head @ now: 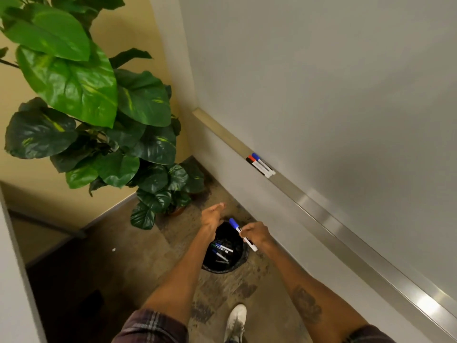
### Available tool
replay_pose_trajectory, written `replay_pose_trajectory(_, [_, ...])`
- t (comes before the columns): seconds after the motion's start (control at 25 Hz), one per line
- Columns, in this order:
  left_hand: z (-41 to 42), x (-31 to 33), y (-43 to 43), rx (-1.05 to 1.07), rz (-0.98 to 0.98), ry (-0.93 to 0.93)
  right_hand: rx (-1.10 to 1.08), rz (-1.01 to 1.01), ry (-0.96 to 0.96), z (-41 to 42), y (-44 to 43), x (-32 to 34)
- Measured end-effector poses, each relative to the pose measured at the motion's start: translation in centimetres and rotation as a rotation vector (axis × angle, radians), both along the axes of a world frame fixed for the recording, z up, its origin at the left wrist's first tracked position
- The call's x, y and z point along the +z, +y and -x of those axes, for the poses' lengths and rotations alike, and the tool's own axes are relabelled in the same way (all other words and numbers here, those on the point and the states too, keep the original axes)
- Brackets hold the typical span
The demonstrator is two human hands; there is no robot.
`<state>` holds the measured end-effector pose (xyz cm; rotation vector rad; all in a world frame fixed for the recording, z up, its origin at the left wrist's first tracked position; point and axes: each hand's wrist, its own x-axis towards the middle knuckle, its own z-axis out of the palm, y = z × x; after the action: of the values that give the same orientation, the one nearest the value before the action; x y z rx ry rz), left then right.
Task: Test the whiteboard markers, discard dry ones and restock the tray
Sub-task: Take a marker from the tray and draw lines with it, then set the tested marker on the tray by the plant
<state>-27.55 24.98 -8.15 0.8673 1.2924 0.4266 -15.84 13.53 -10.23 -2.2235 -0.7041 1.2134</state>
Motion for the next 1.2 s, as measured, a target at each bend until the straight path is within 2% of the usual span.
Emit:
replay_pose_trajectory(0.16, [2.3,-2.1,0.5,-0.018,0.046,0.056,0.09,0.106,-0.047,1.7,0.6,-2.7])
replay_pose_trajectory(0.44, [4.2,-2.5,2.2,-0.023,0.043,0.137,0.237,0.119,-0.129,2.3,4.4,-2.3])
replay_pose_trajectory(0.76, [1.3,-2.3,0.4,-0.109,0.032,0.149,0.057,0.018,-0.121,-0.2,0.0,-1.3])
replay_pose_trajectory(1.2, [-11.2,1.0,-11.2,-0.511,-0.08,0.058,-0.25,-0.145,-0.188,-7.5,-13.0,3.7])
